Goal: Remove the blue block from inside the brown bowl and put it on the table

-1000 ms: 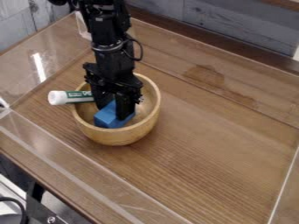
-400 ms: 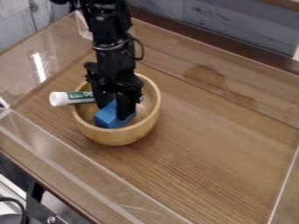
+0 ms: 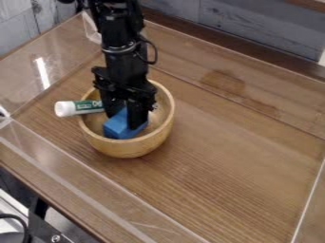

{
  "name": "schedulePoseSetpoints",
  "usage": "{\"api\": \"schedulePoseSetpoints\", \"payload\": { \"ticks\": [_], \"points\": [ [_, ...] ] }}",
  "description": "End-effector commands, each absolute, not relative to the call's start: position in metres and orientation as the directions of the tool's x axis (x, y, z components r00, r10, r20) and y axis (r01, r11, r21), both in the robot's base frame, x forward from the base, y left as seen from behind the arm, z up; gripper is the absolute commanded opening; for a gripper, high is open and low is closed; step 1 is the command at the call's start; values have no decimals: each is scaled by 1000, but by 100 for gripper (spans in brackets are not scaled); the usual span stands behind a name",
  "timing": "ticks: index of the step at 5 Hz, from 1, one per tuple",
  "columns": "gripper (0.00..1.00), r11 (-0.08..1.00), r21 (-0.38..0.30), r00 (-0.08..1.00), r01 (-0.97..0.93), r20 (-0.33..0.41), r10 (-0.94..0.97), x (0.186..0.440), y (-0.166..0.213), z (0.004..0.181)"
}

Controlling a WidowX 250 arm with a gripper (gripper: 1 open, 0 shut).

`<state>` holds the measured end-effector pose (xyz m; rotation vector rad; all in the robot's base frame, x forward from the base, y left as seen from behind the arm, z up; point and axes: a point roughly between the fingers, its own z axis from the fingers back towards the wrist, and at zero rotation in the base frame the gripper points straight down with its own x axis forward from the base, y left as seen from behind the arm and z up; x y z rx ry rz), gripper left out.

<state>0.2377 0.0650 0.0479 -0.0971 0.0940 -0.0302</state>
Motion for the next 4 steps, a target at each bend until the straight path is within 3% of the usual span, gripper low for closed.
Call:
{"api": "schedulePoseSetpoints", "payload": {
  "ticks": [1,4],
  "points": [
    [0,997,-71,999,37,-21,-39,250,67,67],
    [0,997,-69,999,39,-19,-40,251,64,73]
  ]
}}
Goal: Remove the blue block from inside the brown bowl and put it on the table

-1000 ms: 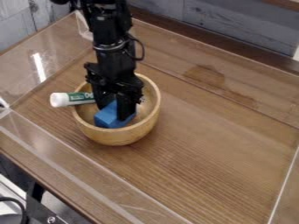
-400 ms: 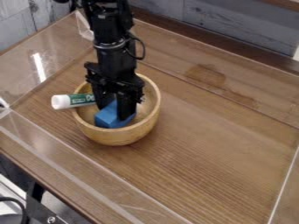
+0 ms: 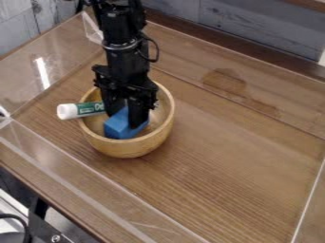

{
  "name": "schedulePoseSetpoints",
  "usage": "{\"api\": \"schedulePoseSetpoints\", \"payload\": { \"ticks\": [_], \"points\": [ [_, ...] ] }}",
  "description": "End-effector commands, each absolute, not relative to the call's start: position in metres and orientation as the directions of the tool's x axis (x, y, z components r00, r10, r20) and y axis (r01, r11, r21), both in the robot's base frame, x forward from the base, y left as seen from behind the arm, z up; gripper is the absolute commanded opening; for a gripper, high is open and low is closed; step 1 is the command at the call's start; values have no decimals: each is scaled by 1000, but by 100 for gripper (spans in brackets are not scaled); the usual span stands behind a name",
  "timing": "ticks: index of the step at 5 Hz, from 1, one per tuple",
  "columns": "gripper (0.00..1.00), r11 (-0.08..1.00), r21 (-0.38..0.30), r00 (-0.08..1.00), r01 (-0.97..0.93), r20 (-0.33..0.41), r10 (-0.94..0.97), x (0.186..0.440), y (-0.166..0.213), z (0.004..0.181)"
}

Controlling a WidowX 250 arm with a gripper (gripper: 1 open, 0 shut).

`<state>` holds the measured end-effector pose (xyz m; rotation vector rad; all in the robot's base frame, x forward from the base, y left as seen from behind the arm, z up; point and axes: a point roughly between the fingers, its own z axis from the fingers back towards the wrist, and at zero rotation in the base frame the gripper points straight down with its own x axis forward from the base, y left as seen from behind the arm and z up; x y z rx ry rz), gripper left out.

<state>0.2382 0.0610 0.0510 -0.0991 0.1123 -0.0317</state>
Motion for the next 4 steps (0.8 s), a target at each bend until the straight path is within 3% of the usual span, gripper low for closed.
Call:
{"api": "schedulePoseSetpoints", "payload": {
  "ticks": [1,4],
  "points": [
    [0,997,-68,999,38,-19,-40,251,63,75],
    [0,997,-68,999,33,-18,-34,252,59,82]
  ]
}}
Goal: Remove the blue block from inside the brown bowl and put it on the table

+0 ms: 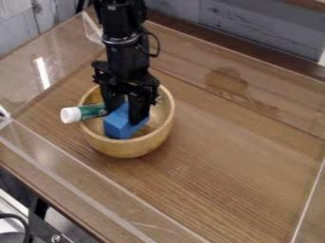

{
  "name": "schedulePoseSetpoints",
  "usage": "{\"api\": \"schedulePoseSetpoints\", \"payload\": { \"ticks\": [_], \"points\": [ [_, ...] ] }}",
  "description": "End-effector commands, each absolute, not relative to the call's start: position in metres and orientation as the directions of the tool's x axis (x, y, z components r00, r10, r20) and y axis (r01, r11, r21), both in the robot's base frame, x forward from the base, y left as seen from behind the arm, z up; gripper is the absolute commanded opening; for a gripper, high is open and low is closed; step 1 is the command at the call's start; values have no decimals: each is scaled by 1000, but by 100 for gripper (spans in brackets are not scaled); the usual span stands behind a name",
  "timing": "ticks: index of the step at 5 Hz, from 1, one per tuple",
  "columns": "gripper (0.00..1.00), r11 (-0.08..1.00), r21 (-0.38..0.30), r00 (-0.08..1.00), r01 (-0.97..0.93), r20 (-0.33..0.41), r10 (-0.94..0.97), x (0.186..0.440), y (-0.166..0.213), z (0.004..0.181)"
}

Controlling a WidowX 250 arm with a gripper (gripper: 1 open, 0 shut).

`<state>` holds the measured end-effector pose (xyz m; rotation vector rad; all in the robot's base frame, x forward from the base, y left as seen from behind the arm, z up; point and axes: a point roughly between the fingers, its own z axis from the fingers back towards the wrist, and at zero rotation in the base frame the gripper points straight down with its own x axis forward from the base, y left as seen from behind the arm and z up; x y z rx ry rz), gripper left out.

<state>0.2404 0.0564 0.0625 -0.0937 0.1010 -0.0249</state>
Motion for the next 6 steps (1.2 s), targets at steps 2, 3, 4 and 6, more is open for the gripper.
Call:
{"api": "schedulePoseSetpoints", "payload": {
  "ticks": [2,3,4,6],
  "points": [
    [0,997,-66,999,30,-17,-31,253,56,86],
    [0,997,-66,999,28,-17,-29,253,55,88],
    [0,998,-66,1000,25,-16,-26,253,53,90],
    [0,998,-65,1000,15,-13,-16,254,51,92]
  ]
}}
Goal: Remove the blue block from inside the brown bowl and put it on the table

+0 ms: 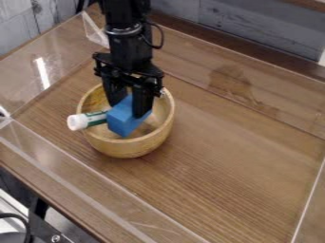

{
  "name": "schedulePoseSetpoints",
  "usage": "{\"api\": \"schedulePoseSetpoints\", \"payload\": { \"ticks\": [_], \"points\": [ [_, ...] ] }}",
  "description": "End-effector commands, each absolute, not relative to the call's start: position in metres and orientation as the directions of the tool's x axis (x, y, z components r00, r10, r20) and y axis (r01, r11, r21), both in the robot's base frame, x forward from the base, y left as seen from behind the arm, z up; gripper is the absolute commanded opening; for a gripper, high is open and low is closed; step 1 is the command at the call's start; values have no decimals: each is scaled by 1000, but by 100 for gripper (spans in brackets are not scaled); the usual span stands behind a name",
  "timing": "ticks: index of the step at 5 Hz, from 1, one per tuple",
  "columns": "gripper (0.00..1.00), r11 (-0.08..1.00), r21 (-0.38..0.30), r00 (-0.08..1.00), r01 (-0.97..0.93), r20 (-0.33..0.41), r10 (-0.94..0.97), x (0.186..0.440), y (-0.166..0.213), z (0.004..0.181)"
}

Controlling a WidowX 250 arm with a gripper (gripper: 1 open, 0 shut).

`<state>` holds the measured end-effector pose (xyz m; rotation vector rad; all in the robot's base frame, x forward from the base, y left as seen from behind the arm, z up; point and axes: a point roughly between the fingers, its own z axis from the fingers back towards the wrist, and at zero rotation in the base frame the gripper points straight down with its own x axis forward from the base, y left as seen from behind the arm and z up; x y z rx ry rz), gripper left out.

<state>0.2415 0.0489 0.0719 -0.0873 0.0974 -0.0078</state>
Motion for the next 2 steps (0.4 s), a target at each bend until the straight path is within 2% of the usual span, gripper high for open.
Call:
{"api": "schedulePoseSetpoints", "payload": {
  "ticks": [1,2],
  "points": [
    [0,998,-65,1000,10,-12,-11,254,50,93],
    [0,998,-65,1000,5,-10,-5,254,49,94]
  ]
}}
